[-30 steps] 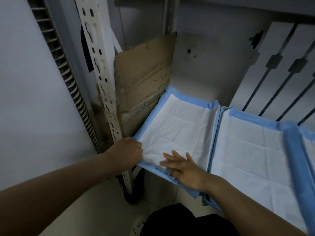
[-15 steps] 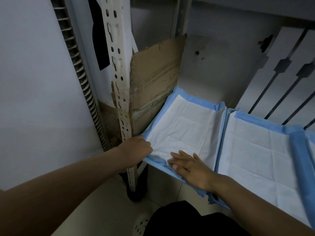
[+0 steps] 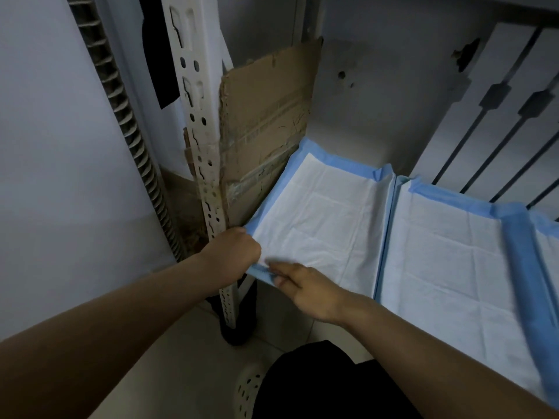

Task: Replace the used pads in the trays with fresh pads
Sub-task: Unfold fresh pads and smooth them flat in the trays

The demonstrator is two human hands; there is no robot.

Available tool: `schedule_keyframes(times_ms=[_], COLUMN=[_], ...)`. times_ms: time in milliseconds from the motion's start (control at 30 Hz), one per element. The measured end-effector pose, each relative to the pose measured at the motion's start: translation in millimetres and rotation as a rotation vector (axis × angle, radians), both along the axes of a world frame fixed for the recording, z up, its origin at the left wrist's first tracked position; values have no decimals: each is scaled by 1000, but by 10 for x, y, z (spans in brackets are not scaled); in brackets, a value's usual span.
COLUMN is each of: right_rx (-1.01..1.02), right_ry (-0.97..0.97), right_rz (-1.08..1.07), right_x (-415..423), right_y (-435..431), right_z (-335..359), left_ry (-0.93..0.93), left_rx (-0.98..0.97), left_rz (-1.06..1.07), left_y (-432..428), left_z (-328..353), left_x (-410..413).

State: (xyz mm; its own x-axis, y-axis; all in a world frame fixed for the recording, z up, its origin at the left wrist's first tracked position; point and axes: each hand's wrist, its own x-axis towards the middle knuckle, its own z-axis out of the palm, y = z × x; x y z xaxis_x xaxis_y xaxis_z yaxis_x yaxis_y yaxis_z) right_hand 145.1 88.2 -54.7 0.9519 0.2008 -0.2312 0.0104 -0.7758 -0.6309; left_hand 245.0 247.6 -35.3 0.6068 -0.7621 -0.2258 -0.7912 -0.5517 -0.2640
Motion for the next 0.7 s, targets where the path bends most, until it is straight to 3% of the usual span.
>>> schedule_keyframes(times_ms=[100,233,333,700], right_rx=[-73,-343,-484,-374], right_ry=[-9,-159,-168,-171], right_rz=[-24,4,55,31], right_x=[-277,-592,-701,-786], right_y=[-243,-601,-773,-811], right_z=[106,217,306,172], left_ry=[4,12,27,52], left_rx=[11,38,52,44], left_rz=[10,22,47,7], left_y=[1,-32,-44,-144], left_z=[-11,-4,7,67], left_x=[-7,-23,-40,-216])
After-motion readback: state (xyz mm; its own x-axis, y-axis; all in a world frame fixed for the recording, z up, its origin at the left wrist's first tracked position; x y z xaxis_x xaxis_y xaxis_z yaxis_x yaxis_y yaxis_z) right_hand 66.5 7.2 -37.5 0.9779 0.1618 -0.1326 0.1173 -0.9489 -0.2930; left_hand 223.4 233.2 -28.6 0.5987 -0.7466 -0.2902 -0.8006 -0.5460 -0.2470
